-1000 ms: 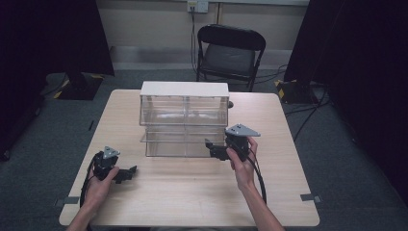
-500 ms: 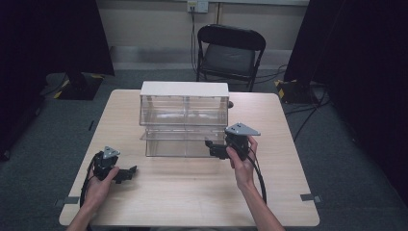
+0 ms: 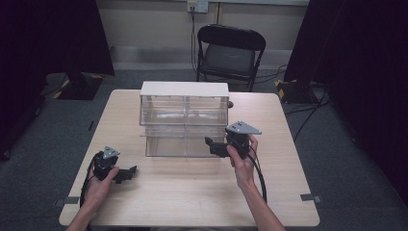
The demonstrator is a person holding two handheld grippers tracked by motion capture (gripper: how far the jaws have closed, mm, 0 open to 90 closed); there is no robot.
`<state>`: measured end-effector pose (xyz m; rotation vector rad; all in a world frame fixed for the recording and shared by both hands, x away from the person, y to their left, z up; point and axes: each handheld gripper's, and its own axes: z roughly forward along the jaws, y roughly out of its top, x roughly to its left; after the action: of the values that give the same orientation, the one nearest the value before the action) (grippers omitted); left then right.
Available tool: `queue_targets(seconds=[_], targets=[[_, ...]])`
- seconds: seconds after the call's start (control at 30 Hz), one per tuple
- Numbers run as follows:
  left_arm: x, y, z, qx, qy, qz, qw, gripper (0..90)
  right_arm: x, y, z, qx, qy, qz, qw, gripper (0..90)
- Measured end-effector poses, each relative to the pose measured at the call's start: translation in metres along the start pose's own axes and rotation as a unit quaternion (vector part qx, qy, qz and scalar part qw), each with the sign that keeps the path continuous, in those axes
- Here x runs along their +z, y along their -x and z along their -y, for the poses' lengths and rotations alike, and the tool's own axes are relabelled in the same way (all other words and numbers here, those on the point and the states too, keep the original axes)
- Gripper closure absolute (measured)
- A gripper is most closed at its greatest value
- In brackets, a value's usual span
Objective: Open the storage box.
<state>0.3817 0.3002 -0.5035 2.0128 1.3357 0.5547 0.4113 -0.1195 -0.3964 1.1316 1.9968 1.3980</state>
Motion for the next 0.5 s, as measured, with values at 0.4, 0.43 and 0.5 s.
queue_targets(seconds=[0.4, 0.43, 0.5], targets=[[0.0000, 0.0000, 0.0000, 0.000, 0.000, 0.000, 1.0000, 0.0, -0.0002, 0.0015, -0.0041, 0.002, 0.009, -0.003, 1.0000, 13.3], [0.0000, 0.0000, 0.0000, 0.000, 0.000, 0.000, 1.0000, 0.0, -0.0006, 0.0017, -0.0044, 0.002, 0.010, -0.003, 0.9999, 13.3], [0.0000, 0.0000, 0.0000, 0.000, 0.000, 0.000, 1.0000, 0.0, -0.0018, 0.0016, -0.0053, -0.001, 0.014, -0.004, 0.9999, 13.3]])
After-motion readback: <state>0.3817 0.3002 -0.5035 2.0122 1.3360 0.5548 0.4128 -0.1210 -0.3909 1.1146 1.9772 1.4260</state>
